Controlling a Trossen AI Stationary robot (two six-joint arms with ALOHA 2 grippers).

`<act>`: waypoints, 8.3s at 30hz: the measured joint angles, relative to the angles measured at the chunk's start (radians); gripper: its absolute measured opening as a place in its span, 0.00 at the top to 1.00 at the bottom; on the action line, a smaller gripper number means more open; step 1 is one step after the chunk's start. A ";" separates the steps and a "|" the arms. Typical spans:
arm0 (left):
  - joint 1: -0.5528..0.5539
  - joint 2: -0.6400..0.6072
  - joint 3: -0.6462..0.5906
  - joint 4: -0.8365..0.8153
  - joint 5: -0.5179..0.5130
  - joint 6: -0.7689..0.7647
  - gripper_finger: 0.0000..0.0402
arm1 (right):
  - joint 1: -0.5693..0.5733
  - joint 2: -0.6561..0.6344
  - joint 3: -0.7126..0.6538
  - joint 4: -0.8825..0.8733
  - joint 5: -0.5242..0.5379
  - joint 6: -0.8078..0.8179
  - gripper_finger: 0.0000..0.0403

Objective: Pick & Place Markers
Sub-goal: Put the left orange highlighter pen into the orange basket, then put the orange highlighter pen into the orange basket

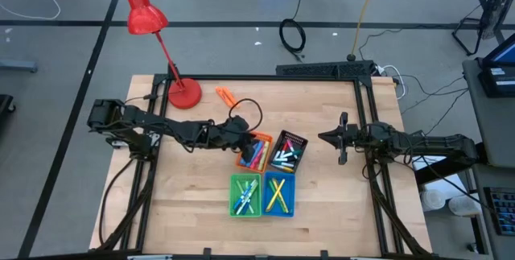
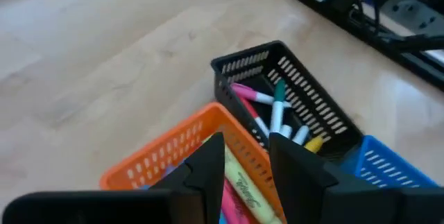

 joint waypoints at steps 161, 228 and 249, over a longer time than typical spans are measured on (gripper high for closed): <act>0.066 0.036 0.063 -0.259 -0.299 -0.081 0.83 | 0.000 0.000 0.000 -0.001 0.000 0.000 0.98; 0.397 0.070 0.064 -0.148 -0.026 -0.004 0.61 | 0.000 0.000 0.000 -0.001 0.000 0.000 0.98; 0.620 0.402 0.484 -0.612 0.102 -0.037 0.44 | 0.000 0.000 0.000 -0.001 0.000 0.000 0.98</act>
